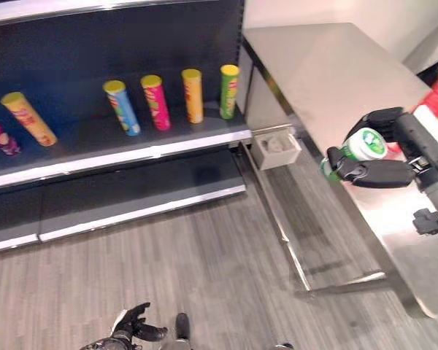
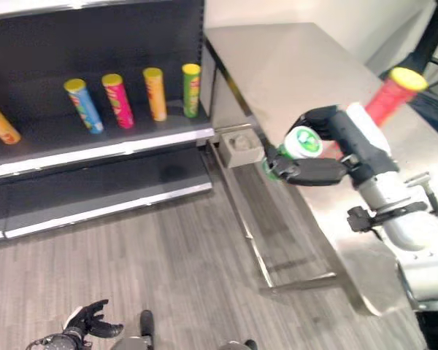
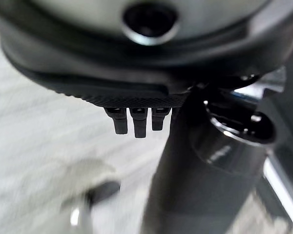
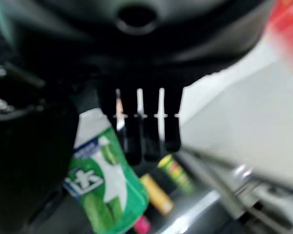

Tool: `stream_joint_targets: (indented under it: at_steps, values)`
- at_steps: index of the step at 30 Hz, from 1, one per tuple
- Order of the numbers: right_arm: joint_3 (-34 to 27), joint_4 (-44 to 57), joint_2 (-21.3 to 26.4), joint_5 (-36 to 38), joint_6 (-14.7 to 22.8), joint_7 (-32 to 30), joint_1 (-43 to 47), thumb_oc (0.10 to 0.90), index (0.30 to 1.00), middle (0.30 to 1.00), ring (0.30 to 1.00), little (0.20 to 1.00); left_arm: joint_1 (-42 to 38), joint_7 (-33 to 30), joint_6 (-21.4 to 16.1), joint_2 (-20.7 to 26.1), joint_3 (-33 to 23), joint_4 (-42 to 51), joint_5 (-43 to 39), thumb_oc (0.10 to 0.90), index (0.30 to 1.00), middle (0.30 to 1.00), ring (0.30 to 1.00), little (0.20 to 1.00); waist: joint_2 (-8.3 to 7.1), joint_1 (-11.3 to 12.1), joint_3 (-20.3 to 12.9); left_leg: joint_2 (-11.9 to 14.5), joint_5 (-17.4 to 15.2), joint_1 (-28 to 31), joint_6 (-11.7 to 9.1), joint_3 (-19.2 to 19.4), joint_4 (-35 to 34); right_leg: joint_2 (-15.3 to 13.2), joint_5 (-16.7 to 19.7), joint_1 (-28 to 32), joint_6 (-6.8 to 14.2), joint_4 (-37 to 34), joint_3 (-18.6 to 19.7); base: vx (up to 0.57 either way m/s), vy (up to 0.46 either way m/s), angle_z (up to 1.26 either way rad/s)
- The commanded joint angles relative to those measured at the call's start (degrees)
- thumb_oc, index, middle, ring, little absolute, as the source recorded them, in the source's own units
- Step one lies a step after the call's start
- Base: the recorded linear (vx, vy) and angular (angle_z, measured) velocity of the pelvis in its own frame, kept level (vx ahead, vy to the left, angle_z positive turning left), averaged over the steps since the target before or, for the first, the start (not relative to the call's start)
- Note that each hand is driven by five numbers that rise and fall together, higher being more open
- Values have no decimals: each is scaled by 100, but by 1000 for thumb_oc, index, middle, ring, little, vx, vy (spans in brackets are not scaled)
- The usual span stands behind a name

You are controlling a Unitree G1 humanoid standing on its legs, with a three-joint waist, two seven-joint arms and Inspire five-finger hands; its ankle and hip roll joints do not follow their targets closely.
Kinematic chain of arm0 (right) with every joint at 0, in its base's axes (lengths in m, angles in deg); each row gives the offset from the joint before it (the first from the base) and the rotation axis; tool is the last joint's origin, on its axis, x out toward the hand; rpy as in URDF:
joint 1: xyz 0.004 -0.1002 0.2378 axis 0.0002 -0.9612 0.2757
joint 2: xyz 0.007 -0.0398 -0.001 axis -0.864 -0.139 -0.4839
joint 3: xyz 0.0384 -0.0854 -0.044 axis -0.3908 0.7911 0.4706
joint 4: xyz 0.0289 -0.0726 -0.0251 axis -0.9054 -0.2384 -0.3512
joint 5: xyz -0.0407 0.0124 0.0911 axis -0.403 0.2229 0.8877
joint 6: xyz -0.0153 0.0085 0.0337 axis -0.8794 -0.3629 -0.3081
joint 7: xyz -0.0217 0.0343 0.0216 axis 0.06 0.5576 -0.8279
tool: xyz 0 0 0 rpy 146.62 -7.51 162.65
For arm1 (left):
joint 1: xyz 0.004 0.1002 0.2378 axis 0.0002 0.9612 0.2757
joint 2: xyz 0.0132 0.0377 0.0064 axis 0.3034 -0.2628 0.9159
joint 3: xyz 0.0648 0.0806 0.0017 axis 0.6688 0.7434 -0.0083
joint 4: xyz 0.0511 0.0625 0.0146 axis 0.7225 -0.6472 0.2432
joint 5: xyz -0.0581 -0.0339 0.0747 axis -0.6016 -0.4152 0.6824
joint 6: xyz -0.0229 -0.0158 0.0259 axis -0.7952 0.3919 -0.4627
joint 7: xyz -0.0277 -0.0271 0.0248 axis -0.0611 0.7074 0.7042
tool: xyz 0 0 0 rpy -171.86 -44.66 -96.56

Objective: Put the goods on the table back onto the shelves and tidy them up.

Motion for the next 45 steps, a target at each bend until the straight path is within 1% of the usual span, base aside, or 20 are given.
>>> stream_joint_targets:
  at_steps: [1,3,4,9,16,17,19,21,22,23,24,25,28,29,30,31,34,37,38,45]
  values:
    - [-593,-31,586,118,438,-465,1022,400,300,300,300,300,136,-54,-121,215,-62,289,24,800,900,900,900,900,-81,164,-333,330,-373,95,-450,-4,-208,1104,-1075,-91,407,-779,516,108,154,70]
    - [-525,-50,661,255,490,-510,1201,400,300,300,300,300,101,-35,-122,209,-54,269,-19,800,900,900,900,900,-78,133,-303,278,-394,128,-449,-88,-208,1404,-1256,-143,333,-1072,411,111,80,46]
    - [-354,-86,765,315,521,-548,1433,400,300,300,300,300,75,-25,-102,185,-56,206,-68,800,900,900,900,900,-131,105,-216,187,-443,233,-430,-181,-208,1808,-1245,-381,323,-1442,539,146,57,32]
    - [-139,-122,1291,63,557,-662,1776,400,300,300,300,300,248,136,-57,13,-123,281,-210,800,900,900,900,900,-299,-26,-138,-152,-612,540,-311,-508,-204,2463,-907,-702,348,-2079,1024,179,46,27]
    - [410,-368,1215,497,671,-895,2920,400,300,300,300,300,355,139,-82,-121,-16,390,-414,800,900,900,900,900,-301,110,-488,-135,-753,616,-354,-611,-200,2522,-950,-181,255,-2511,933,179,-81,25]
    - [797,-431,1093,624,720,-956,3525,400,300,300,300,300,360,126,-78,-85,66,352,-372,800,900,900,900,900,-313,213,-586,-90,-804,689,-383,-624,-195,2548,-1020,-66,227,-2561,854,171,-93,8]
    - [1110,-530,1080,646,727,-966,3854,400,300,300,300,300,368,116,-74,-121,66,327,-363,800,900,900,900,900,-296,195,-615,-65,-820,714,-406,-632,-188,2566,-1054,-21,216,-2571,836,148,-95,3]
    - [1802,-717,1117,646,687,-1001,4617,400,300,300,300,300,313,40,-39,-73,91,253,-517,800,900,900,900,900,-370,308,-668,34,-895,761,-494,-640,-106,2616,-1163,91,171,-2599,771,174,-158,12]
    - [2520,-978,1087,456,583,-1043,5405,400,300,300,300,300,272,2,-10,-15,119,159,-531,800,900,900,900,900,-407,369,-685,96,-977,757,-552,-663,65,2625,-1209,156,134,-2596,728,133,-127,21]
    - [2625,-1013,1079,457,587,-1050,5514,400,300,300,300,300,273,2,-10,-40,104,158,-533,800,900,900,900,900,-386,350,-680,97,-988,751,-554,-663,82,2626,-1212,158,132,-2594,728,224,-197,14]
    - [3462,-1464,872,321,470,-1084,6350,400,300,300,300,300,250,-43,5,-6,232,129,-524,800,900,900,900,900,-437,423,-723,166,-1137,731,-637,-700,400,2637,-1310,282,68,-2598,705,138,-114,15]
    - [3543,-1496,863,327,477,-1087,6433,400,300,300,300,300,250,-43,5,-28,223,129,-526,800,900,900,900,900,-416,406,-719,169,-1151,721,-638,-704,425,2639,-1313,285,66,-2597,700,165,-149,20]
    - [4177,-2056,664,215,376,-1147,7102,400,300,300,300,300,188,-91,-6,36,288,195,-685,800,900,900,900,900,-432,478,-623,152,-1220,367,-782,-829,1364,2663,-1468,434,-77,-2557,696,66,-89,34]
    - [4316,-2202,628,188,341,-1152,7265,400,300,300,300,300,184,-98,-10,38,301,227,-719,800,900,900,900,900,-426,521,-559,122,-1131,176,-818,-877,1792,2657,-1502,492,-123,-2547,675,31,-102,64]
    - [4531,-2468,557,119,297,-1216,7587,400,300,300,300,300,101,-123,1,53,374,247,-706,800,900,900,900,900,-429,601,-391,102,-731,-325,-943,-960,2724,2627,-1557,574,-229,-2494,594,16,-91,87]
    - [4702,-2800,516,57,245,-1248,7728,400,300,300,300,300,129,-143,0,65,404,270,-697,800,900,900,900,900,-459,656,-322,205,-541,-618,-964,-925,3119,2602,-1609,649,-268,-2481,512,35,-60,86]
    - [5067,-3378,409,-29,162,-1285,8132,400,300,300,300,300,128,-168,3,-3,449,173,-727,800,900,900,900,900,-471,689,-404,566,-804,-531,-886,-815,1999,2517,-1613,717,-107,-2578,463,118,77,38]
    - [4842,-3578,405,-89,154,-1454,7915,400,300,300,300,300,214,-214,-12,-32,481,238,-792,800,900,900,900,900,-264,798,-481,740,-119,-515,-923,-1169,375,2554,-1726,739,-39,-2612,525,156,177,-1]
    - [4802,-3839,397,-215,137,-1432,7954,400,300,300,300,300,333,-207,-57,-65,516,173,-765,800,900,900,900,900,-174,808,-606,704,-135,-348,-931,-1268,33,2525,-1802,803,26,-2612,551,179,220,1]
    - [4767,-4457,129,-233,76,-1602,8117,400,300,300,300,300,216,-355,-97,-53,479,-245,-558,800,900,900,900,900,-135,853,-822,238,-358,76,-707,-1037,-138,2035,-1661,866,257,-2443,746,137,236,-33]
